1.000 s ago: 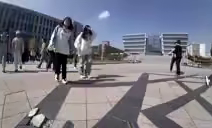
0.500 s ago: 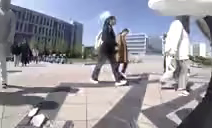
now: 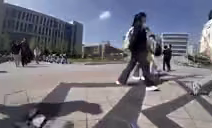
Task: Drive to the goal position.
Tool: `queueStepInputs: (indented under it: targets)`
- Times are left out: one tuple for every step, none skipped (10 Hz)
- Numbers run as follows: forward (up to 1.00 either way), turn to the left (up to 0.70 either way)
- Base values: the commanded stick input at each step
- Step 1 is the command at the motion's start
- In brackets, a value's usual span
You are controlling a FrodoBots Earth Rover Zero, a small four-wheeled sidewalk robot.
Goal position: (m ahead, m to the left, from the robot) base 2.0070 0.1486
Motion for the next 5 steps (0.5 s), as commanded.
queueStepInputs:
  targets:
    - [1.0,0.0]
    - [1.0,0.0]
    - [1.0,0.0]
    - [1.0,0.0]
    - [1.0,0.0]
